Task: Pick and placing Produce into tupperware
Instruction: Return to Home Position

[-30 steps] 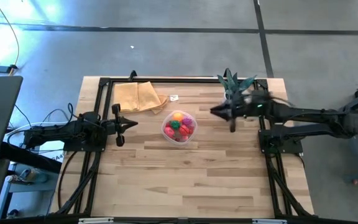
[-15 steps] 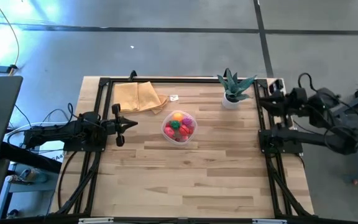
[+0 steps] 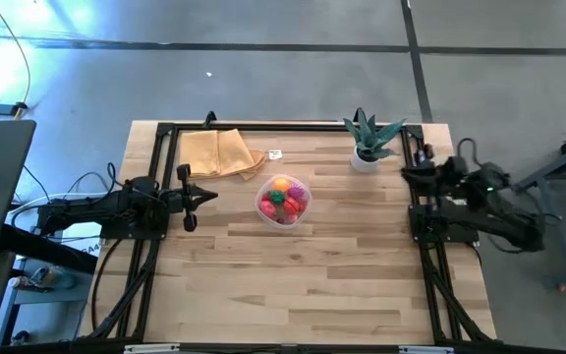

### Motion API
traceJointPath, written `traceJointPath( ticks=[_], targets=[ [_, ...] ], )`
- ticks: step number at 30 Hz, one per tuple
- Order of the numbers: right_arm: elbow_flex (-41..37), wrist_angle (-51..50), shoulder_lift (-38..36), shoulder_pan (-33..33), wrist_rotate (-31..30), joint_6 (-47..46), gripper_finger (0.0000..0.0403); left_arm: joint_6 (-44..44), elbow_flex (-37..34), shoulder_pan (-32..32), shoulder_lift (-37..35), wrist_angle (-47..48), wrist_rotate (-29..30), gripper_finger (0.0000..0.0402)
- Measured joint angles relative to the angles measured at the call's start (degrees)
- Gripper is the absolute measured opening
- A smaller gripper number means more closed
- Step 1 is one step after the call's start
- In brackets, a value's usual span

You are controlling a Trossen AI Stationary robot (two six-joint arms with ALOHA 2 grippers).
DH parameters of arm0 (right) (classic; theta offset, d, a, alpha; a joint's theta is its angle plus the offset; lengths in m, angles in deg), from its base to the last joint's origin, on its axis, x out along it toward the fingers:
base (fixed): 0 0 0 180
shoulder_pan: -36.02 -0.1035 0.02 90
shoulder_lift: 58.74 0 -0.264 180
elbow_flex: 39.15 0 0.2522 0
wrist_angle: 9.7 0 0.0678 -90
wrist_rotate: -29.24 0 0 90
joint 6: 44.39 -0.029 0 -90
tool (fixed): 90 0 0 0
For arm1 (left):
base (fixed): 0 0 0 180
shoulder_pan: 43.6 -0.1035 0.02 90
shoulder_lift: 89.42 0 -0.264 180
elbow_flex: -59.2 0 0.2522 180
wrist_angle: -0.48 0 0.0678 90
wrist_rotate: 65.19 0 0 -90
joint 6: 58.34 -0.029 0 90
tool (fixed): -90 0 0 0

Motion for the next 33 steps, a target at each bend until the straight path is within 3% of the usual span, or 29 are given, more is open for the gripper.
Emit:
traceJointPath(
  ticks=[7,10,19,23,33],
  targets=[
    [-16.69,20.87,0.08,-0.13,-1.43,-4.06,0.0041,0.01,0.01,0.01,0.02,0.05,0.01,0.0001],
    [-20.93,23.72,0.11,-0.13,-1.84,-5.02,0.0026,0.01,0.02,0.01,0.02,0.05,0.01,0.0001],
    [-20.64,5.82,0.14,-0.13,-0.91,1.79,0.0003,0.01,0.00,0.01,-0.01,0.05,0.00,0.0001],
    [-20.64,-2.89,0.17,-0.13,-3.84,5.04,0.0002,0.01,0.02,0.01,-0.01,0.05,0.02,0.0003],
    [-20.64,-3.79,0.93,-0.13,-9.84,7.98,0.0000,0.01,0.00,-0.01,-0.03,0.05,0.00,0.0002]
  ],
)
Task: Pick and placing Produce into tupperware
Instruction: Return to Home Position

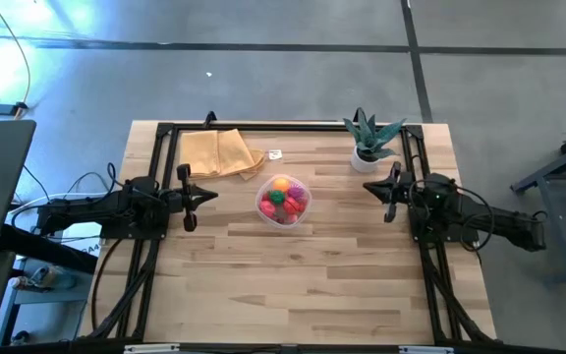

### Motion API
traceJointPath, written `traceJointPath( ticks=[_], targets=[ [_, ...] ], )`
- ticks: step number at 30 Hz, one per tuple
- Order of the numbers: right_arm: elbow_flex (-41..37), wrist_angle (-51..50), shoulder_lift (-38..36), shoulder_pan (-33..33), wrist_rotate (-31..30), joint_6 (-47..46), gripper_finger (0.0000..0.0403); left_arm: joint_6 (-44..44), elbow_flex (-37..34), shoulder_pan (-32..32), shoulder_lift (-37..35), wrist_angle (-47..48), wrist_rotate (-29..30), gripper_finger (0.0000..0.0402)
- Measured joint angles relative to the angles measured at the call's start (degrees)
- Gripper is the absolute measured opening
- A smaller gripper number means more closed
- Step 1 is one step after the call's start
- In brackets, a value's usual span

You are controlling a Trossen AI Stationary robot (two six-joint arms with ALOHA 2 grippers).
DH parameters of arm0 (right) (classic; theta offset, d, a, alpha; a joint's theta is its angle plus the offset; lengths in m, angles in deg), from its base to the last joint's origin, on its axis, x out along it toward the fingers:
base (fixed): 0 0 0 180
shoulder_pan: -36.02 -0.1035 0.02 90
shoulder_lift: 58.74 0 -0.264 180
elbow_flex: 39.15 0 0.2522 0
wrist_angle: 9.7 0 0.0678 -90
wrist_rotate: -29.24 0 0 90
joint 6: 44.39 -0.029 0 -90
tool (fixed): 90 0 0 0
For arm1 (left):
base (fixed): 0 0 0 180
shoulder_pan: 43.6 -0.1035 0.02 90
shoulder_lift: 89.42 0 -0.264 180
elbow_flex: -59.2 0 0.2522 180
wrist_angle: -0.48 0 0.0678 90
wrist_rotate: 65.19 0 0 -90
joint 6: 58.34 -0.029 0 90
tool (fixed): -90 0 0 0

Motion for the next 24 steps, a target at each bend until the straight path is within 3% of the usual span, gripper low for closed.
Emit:
traceJointPath(
  ticks=[24],
  targets=[
    [0.00,-0.07,0.01,0.00,0.02,-2.51,0.0000,-0.02,0.00,0.02,0.00,0.00,0.02,0.0003]
  ],
)
